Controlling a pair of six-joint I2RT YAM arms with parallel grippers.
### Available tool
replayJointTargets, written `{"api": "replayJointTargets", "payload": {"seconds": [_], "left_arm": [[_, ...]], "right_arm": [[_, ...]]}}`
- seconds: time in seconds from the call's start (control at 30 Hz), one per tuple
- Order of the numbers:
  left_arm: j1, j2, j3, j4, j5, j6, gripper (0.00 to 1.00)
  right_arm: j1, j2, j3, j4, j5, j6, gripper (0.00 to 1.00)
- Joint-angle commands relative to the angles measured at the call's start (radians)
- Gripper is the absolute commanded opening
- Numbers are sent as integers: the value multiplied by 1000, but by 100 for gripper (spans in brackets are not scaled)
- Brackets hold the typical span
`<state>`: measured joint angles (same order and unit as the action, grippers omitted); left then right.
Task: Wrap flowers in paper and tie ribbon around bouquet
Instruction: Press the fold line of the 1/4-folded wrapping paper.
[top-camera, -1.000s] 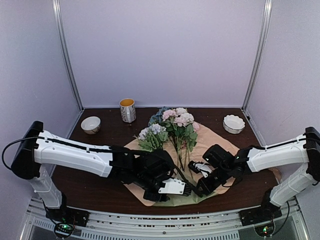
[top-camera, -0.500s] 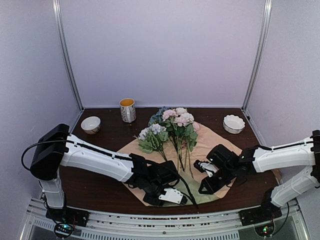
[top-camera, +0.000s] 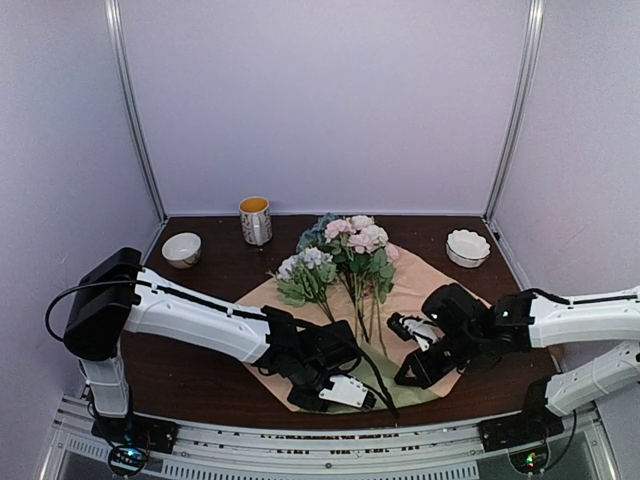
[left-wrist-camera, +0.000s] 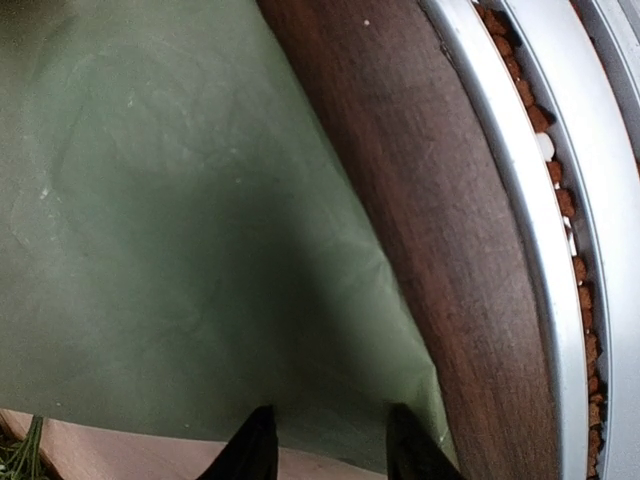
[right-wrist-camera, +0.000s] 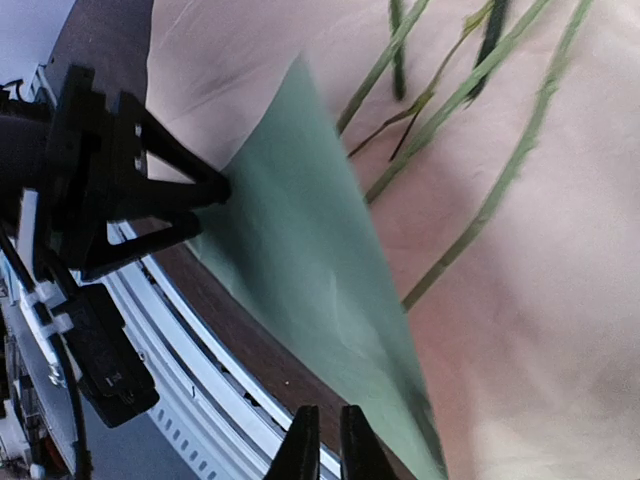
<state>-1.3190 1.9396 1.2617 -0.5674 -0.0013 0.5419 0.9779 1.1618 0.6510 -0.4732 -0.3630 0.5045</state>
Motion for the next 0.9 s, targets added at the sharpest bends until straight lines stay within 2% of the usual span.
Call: {"api": "replayJointTargets", "payload": {"seconds": [0.0, 0.17, 0.33, 0.4, 0.57, 0.73, 0.87], "left_arm": [[5, 8, -4, 4, 6, -26, 41], [5, -2, -18, 4, -2, -28, 40], [4, -12, -30, -4, -21, -44, 40], [4, -17, -36, 0, -21, -47, 40], [5, -23, -41, -5, -26, -48, 41], [4, -24, -42, -3, -24, -46, 40], [5, -24, -44, -1, -20, -46, 41]], "right_arm": [[16, 104, -70, 116, -52, 102, 0], [13, 220, -105, 81, -12, 141, 0], [18, 146, -145, -83, 225, 225, 0], [20, 125, -155, -144, 272, 257, 0], [66, 57, -142, -277, 337, 343, 0], [102, 22, -144, -341, 297, 371, 0], [112, -48, -16, -449, 360, 332, 0]]}}
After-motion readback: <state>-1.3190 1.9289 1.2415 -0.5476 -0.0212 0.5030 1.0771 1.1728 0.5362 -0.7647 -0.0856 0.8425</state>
